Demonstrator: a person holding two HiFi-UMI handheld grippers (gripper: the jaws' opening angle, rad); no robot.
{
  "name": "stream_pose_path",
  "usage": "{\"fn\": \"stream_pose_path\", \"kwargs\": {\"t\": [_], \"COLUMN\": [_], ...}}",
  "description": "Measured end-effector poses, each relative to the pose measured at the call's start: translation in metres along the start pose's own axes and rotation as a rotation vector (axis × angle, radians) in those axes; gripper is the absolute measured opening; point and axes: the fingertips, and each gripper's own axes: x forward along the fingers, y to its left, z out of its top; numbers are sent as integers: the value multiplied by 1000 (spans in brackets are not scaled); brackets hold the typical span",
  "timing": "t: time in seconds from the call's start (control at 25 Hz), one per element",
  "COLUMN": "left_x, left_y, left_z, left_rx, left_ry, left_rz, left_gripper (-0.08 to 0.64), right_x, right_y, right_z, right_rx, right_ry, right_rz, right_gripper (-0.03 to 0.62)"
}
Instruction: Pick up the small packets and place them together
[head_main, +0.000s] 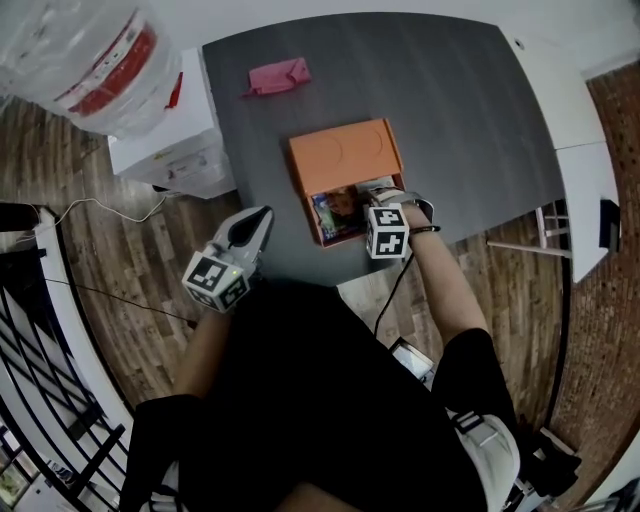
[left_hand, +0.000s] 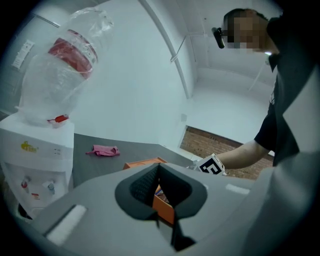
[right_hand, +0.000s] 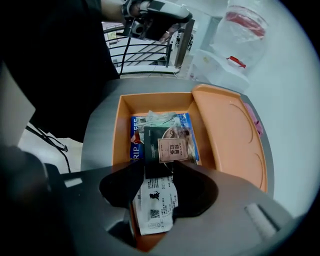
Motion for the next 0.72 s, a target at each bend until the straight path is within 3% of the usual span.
{"fn": "stream_pose_path", "kwargs": {"t": [0.08, 0.28, 0.72], "left_x": [-2, -4, 1], "left_y": [0, 1, -6], "left_z": [-1, -2, -1], "left_rx": [-4, -7, 3], "left_ry": [2, 3, 11], "left_rz": [-1, -10, -38], "left_gripper": [0, 0, 0], "right_x": [1, -5, -27], "right_y": [-2, -6, -21], "right_z": [1, 6, 13], "right_rx": [-7, 11, 101], "right_ry": [0, -40, -130], "right_rz": [-21, -77, -223], "right_gripper": [180, 86, 8]}}
